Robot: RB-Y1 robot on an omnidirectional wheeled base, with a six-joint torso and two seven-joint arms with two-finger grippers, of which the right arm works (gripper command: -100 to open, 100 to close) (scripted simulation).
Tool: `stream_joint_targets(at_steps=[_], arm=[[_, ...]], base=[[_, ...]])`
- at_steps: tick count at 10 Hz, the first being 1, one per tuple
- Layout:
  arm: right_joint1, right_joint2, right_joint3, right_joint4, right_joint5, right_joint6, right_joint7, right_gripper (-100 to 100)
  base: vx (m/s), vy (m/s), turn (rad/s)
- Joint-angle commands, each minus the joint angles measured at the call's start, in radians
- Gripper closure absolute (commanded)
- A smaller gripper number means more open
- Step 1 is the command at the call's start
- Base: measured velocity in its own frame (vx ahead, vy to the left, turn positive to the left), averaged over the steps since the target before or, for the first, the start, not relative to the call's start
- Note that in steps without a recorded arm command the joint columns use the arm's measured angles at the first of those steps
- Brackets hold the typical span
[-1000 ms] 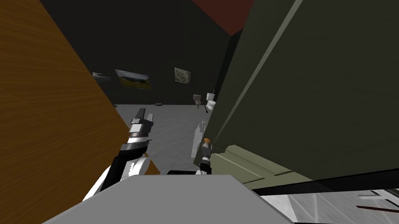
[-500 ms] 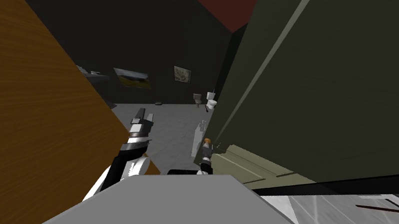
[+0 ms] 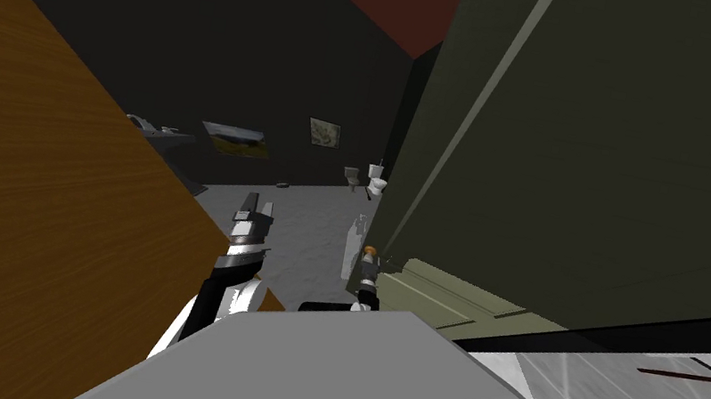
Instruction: Push the door open
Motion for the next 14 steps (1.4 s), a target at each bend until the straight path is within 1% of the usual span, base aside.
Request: stream_joint_targets(at_steps=[1,6,14], arm=[[0.029,-0.026,-0.028,-0.022,-0.012,-0.013,0.016,100],[0.030,-0.027,-0.036,-0.023,-0.021,-0.020,0.020,100],[0.030,-0.027,-0.036,-0.023,-0.021,-0.020,0.020,100]], base=[[0.026,0.005,-0.010],[0.027,-0.001,-0.017],[0.008,-0.003,0.007]])
